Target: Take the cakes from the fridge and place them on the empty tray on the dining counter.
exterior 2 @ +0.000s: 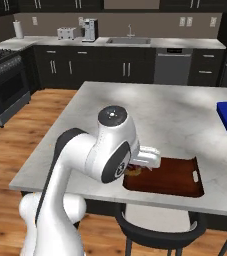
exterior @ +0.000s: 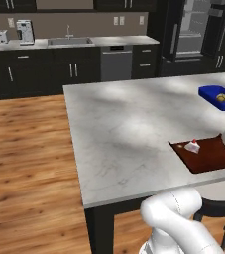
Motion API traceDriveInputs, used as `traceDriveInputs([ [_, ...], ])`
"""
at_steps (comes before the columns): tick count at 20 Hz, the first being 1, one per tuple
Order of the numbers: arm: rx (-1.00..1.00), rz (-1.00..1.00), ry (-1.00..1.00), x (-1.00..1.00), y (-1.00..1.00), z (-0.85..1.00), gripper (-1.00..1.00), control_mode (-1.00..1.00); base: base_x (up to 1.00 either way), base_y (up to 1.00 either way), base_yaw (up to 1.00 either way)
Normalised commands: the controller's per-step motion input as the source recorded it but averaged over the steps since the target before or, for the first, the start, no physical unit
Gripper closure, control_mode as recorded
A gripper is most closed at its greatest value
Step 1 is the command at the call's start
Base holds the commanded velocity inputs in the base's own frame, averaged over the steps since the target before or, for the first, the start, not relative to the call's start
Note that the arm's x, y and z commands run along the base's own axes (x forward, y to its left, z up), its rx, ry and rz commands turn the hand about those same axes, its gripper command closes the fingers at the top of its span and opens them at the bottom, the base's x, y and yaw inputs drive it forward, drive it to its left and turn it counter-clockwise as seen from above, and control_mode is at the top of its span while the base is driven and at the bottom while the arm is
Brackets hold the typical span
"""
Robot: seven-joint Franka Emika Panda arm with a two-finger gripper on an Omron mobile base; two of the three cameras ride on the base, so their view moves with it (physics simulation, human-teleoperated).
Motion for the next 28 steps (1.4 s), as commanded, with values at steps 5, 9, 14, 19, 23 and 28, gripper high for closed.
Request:
traceDriveInputs([
  [5,0.00,-0.07,-0.02,0.44,-0.25,-0.55,1.00,-1.00,0.00,0.00,0.00],
  [9,0.00,-0.05,0.00,0.49,-0.32,-0.44,1.00,-1.00,0.00,0.00,0.00],
  [14,0.07,-0.01,0.00,0.65,-0.54,-0.41,1.00,-1.00,0.00,0.00,0.00],
  [19,0.09,0.00,0.00,0.68,-0.57,-0.39,1.00,-1.00,0.00,0.00,0.00],
  [23,0.08,0.00,0.00,0.72,-0.49,-0.38,1.00,-1.00,0.00,0.00,0.00],
  [28,0.02,0.00,0.00,0.69,-0.28,-0.50,1.00,-1.00,0.00,0.00,0.00],
])
